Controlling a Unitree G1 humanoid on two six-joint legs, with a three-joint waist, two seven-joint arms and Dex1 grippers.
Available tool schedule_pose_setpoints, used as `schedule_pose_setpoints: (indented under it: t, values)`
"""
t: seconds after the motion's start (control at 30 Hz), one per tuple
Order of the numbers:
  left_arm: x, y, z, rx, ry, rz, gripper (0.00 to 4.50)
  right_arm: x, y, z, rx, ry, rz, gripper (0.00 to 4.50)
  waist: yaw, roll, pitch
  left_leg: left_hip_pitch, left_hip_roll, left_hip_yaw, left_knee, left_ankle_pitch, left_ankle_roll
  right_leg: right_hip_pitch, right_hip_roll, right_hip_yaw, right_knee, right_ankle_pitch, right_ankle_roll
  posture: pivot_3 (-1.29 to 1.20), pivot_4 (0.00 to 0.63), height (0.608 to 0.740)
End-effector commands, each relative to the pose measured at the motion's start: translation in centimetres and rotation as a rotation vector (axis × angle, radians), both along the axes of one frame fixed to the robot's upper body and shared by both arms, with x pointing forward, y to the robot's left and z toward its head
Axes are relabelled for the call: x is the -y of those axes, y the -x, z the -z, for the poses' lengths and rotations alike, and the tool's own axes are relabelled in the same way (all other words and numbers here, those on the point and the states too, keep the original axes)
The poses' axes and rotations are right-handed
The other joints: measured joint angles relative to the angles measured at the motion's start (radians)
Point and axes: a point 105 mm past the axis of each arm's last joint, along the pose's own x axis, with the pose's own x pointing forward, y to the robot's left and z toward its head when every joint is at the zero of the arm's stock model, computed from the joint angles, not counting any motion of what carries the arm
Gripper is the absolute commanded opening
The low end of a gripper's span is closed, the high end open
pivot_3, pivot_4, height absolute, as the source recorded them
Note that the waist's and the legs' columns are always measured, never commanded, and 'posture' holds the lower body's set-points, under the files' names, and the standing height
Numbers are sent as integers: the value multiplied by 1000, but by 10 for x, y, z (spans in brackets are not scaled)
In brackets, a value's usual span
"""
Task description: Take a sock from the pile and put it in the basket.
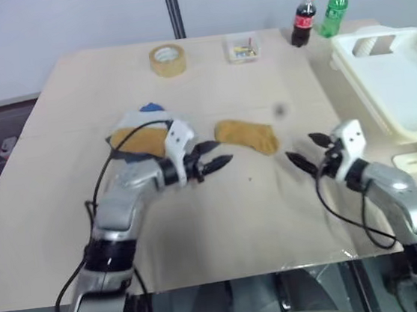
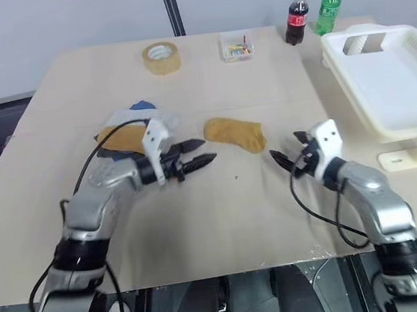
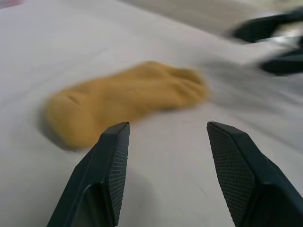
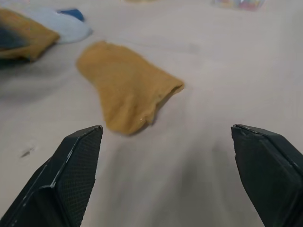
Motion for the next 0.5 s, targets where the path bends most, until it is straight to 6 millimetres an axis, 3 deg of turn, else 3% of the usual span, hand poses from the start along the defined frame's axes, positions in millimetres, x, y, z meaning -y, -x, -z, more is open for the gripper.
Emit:
schedule_pose_setpoints:
  t: [0.03,0.1,0.13,0.3,0.43,0.5]
  values:
    - [-10,7,-14,106,15,-11,2748,-13,-11,0,-35,1,-3,4500,4,0,0,0,0,-1,0,0,0,0,0,-1,0,0,0,0,150,740]
    - [-19,8,-15,162,27,-51,2748,-22,-14,2,-44,14,-24,4500,1,0,0,0,-1,0,0,-2,4,0,0,0,0,0,0,0,150,740]
    - [-22,10,-15,179,42,-66,2794,-26,-14,4,-55,17,-41,4254,1,0,0,0,-1,0,0,-3,5,0,0,-1,0,0,0,0,150,740]
    - [-33,30,-13,228,75,-86,2819,-25,-14,9,-70,48,-42,2300,-5,0,0,-1,0,0,0,-3,5,-1,0,0,-1,0,0,0,150,740]
    - [-46,42,-10,263,102,-179,2819,-22,-15,8,-62,36,-38,191,-8,0,0,0,1,0,-1,-3,5,-1,0,0,0,0,0,0,150,740]
    - [-50,54,-7,238,114,-186,2819,-22,-15,6,-48,38,-51,85,-8,0,0,0,1,0,0,-3,5,-1,0,0,0,0,0,0,150,740]
